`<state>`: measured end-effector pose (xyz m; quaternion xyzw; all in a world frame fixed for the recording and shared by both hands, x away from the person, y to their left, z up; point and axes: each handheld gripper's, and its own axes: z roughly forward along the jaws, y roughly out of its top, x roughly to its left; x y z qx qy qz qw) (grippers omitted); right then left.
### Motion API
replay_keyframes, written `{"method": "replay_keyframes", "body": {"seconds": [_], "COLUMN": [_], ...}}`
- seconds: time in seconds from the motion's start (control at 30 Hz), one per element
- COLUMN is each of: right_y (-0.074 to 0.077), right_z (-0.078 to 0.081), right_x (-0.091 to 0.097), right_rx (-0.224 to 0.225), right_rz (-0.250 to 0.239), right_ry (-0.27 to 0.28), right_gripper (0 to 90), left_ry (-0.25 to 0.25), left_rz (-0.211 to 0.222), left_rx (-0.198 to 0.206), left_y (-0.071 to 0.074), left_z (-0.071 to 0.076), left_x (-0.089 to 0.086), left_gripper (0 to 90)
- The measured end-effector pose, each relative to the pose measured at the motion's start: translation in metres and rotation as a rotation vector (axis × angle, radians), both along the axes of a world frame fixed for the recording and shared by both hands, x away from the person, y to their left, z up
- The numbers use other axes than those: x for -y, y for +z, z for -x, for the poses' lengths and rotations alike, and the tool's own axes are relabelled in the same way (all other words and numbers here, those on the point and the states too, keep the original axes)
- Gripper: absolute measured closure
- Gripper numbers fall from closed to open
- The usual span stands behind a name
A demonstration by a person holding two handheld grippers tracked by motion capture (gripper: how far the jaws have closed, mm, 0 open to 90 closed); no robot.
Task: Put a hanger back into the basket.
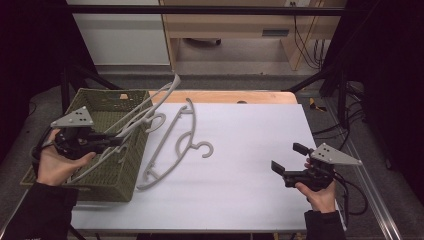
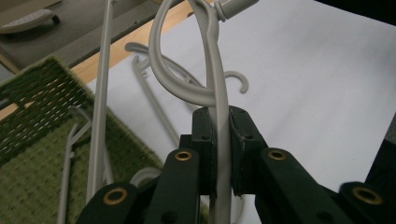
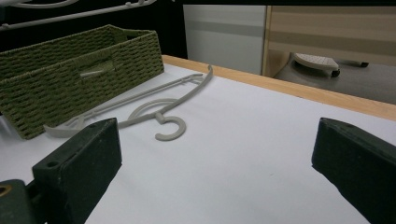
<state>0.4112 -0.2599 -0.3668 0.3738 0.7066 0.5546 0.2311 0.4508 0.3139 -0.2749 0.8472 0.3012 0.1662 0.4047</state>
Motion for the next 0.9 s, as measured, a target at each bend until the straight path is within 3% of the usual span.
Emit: {"method": "replay_keyframes", "body": {"seconds": [0.37, 0.73, 0.9], "right_y": [-0.002, -0.002, -0.003], "right_z": [-0.001, -0.002, -0.003], "right_x": [-0.001, -0.001, -0.002], "right_rx": [-0.008, -0.011, -0.013], "right_rz": [0.007, 0.007, 0.004], "right_ry": [-0.001, 0.000, 0.000], "right_gripper": [1.8, 1.8, 1.8], "left_ry": [0.058, 0.094, 0.108], "left_rz": [0.011, 0.026, 0.007], "left_rx": [-0.017, -0.026, -0.046], "left_y": [-0.016, -0.032, -0.042], "left_z": [-0.003, -0.001, -0.002], "left_x": [-0.049, -0.087, -0.099], "left_gripper": [81.8, 81.8, 81.8]}}
